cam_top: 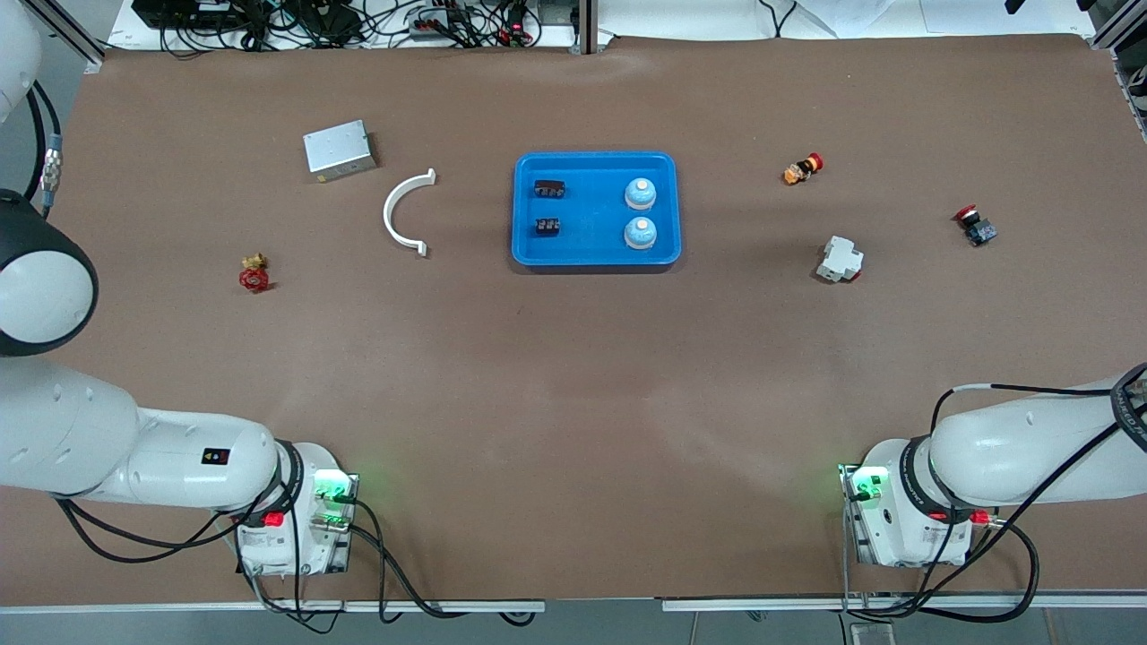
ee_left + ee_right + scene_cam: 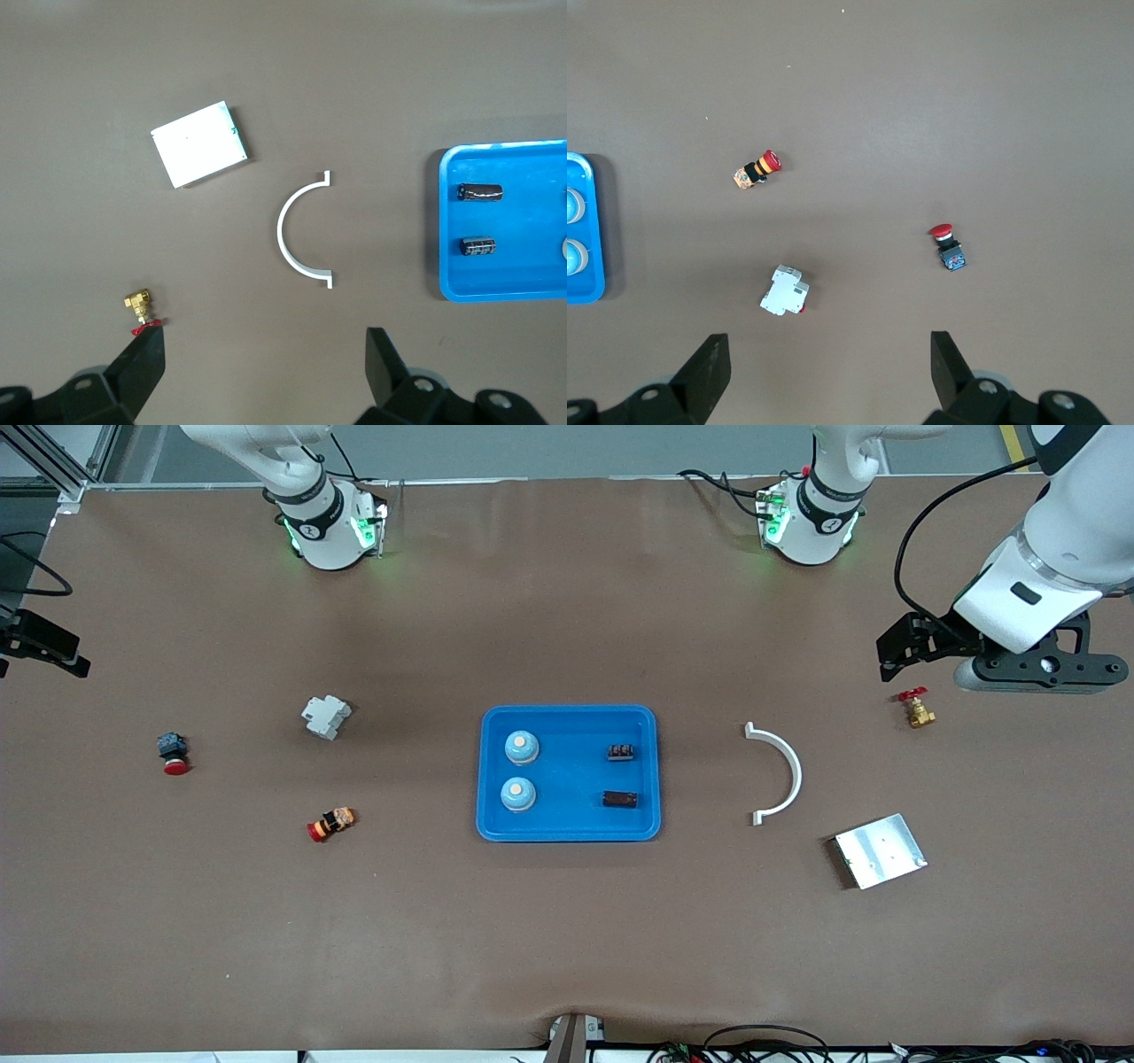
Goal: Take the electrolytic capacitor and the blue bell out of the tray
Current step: 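Move the left gripper to the capacitors while the right gripper reaches the bells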
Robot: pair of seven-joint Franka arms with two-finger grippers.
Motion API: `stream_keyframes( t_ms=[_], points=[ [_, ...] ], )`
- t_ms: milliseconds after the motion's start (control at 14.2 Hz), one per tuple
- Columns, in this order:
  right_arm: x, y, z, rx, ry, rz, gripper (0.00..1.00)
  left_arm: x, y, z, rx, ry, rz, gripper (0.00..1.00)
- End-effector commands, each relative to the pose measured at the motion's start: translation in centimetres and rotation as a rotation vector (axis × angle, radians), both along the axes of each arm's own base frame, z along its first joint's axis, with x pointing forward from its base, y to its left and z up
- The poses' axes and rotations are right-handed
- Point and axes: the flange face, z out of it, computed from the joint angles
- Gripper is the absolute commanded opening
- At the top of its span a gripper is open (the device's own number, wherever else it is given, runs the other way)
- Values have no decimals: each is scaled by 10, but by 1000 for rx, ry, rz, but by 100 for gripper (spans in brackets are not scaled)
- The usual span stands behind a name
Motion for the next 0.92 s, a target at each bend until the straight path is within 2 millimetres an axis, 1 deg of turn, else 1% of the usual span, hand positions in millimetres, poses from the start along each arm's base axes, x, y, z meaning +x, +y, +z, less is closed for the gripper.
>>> stream_keyframes(
  t_ms=[0, 352, 423, 564, 634, 705, 846],
  points=[
    [-3, 1, 2, -1, -3, 6, 100, 0, 1, 2, -12, -6, -4, 100],
    [-2, 1, 2, 0, -6, 6, 100, 0, 0, 2, -12, -6, -1, 100],
    [-3, 2, 1, -1, -3, 8, 100, -1, -4, 1, -11, 1, 10, 100],
    [-3, 1, 1, 1, -1, 6, 100, -6, -6, -8, 4, 43, 50, 100],
    [-3, 0, 1, 1, -1, 5, 100, -10, -3, -10, 8, 82, 123, 100],
    [-3, 1, 1, 1, 0, 6, 100, -12, -5, -11, 4, 96, 209, 100],
    [-3, 2, 0, 1, 3, 6, 100, -14, -14, -12, 6, 101, 330, 100]
  ],
)
